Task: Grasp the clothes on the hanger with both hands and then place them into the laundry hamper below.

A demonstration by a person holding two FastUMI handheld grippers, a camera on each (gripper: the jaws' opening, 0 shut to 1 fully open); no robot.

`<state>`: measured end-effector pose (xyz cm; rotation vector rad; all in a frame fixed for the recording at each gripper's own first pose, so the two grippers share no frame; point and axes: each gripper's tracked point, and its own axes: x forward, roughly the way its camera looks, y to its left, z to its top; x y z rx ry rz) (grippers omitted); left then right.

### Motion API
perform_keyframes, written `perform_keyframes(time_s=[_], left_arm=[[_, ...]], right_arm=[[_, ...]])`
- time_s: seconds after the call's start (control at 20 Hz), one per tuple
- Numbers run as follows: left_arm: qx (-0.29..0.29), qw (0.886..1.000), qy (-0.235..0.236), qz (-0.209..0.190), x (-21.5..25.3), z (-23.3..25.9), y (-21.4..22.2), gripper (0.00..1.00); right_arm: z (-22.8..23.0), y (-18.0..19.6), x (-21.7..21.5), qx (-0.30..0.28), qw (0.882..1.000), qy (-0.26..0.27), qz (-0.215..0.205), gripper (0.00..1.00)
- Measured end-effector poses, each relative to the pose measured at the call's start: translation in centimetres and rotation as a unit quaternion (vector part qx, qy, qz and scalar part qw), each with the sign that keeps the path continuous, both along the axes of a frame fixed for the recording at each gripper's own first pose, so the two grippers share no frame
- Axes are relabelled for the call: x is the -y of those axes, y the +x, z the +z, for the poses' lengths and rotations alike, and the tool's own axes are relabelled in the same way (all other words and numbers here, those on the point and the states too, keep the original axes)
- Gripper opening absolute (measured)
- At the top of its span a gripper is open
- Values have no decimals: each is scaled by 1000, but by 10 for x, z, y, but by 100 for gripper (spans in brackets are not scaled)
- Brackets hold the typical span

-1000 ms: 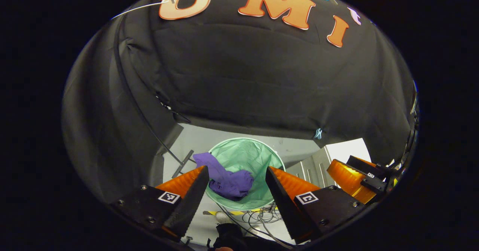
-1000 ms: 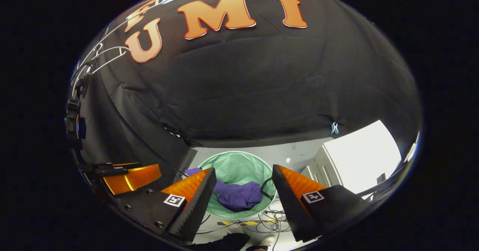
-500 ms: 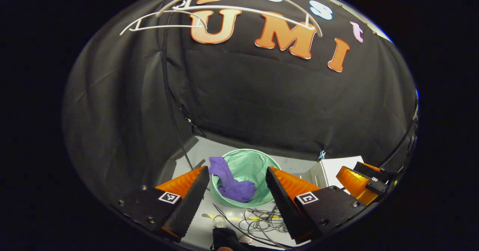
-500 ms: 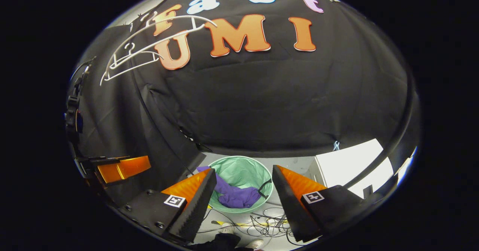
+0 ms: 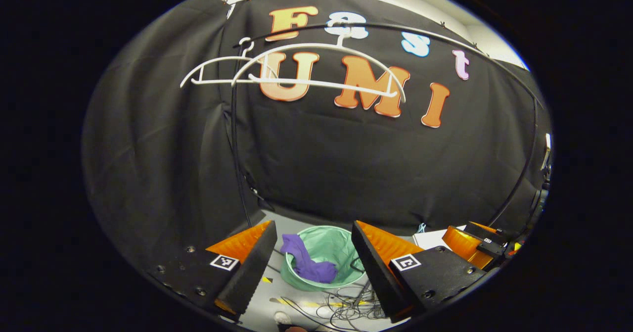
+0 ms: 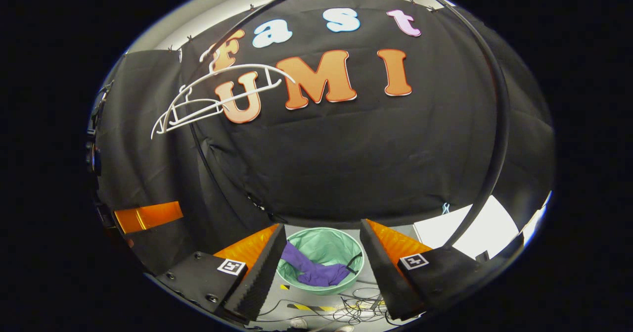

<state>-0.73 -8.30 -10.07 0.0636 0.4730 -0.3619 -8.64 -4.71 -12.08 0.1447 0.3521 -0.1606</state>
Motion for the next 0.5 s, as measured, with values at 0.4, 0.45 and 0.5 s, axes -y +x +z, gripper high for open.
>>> perform_keyframes(time_s=[0.4,0.45,0.5], left_arm=[[91,995,-30,-16,6,82,2,96],[97,995,-35,-15,6,88,2,96],[102,994,-39,-16,6,92,1,96]], right_arm=[[72,-8,9,73,997,-15,-23,100],[81,-10,11,82,996,-19,-25,100],[88,-12,12,91,995,-24,-27,100]])
